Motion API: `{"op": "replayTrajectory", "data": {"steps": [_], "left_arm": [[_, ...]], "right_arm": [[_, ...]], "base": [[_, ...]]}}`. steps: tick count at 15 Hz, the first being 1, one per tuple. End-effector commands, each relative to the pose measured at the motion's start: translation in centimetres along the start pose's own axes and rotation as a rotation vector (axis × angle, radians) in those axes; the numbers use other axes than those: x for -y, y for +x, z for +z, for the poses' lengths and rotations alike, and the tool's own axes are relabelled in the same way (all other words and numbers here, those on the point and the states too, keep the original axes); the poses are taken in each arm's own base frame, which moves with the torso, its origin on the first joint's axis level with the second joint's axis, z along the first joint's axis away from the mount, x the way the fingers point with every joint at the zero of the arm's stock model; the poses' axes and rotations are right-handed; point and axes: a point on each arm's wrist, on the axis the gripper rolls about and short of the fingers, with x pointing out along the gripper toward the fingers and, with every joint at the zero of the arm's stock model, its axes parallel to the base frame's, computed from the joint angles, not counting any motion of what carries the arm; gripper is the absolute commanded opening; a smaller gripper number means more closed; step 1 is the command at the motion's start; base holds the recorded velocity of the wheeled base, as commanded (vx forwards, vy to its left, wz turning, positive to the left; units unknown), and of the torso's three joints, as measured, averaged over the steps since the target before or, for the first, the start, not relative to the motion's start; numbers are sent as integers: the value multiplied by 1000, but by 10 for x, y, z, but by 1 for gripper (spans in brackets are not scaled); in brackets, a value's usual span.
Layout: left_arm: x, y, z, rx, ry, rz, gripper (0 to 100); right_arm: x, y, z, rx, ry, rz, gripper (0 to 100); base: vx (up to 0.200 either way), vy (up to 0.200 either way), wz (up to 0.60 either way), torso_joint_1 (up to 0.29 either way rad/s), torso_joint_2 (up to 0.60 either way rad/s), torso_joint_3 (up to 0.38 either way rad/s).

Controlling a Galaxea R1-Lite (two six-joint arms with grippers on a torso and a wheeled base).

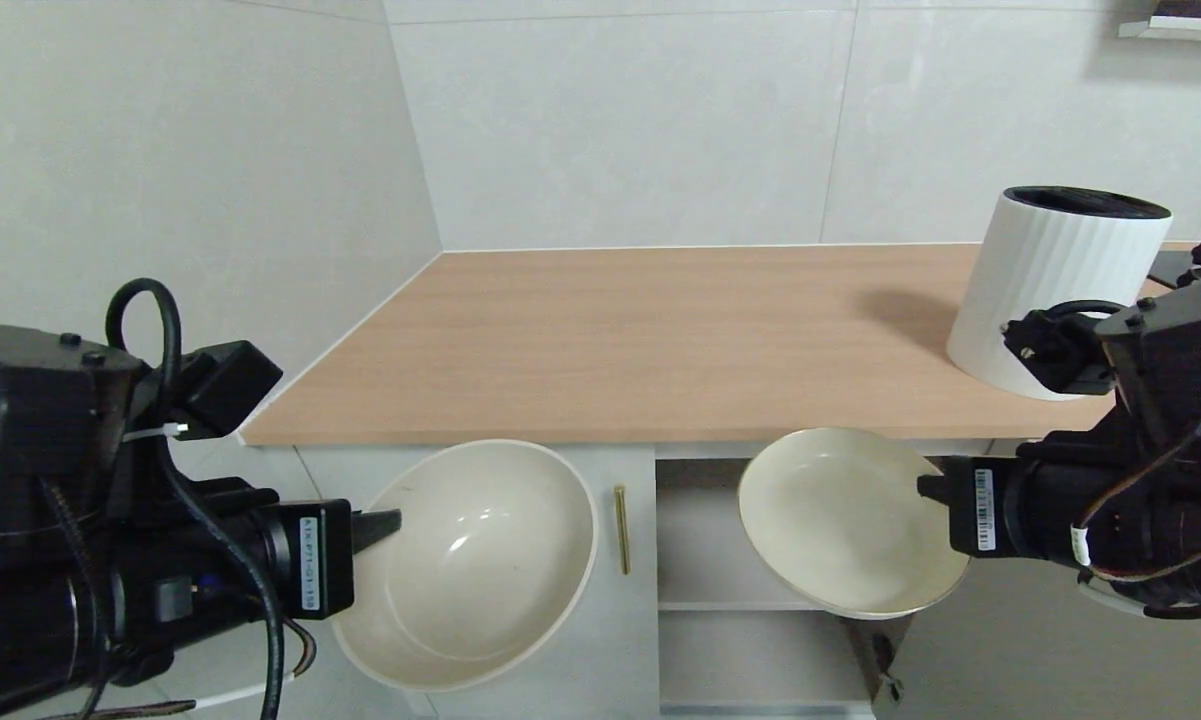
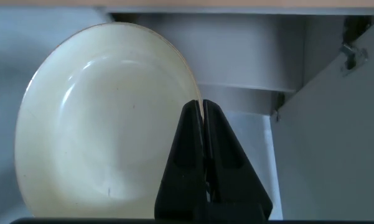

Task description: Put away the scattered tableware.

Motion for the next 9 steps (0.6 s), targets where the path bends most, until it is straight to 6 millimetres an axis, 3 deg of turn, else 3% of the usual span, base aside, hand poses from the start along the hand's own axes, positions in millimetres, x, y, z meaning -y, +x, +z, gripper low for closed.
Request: {"op": "replayTrajectory", "data": {"steps": [1, 4, 9], "left_arm": [[0, 2, -1, -7, 1, 4, 0], [0, 4, -1, -12, 2, 7, 0], [0, 6, -1, -19, 3, 10, 0]], "right_arm": [[-1, 5, -2, -16, -7, -8, 0], [-1, 7, -6, -28, -20, -13, 0], [-3, 16, -9, -55, -30, -27, 0]], "base": [[0, 0, 0, 0, 0, 0], [0, 0, 0, -32, 114, 68], [0, 0, 0, -133, 424, 282]]}}
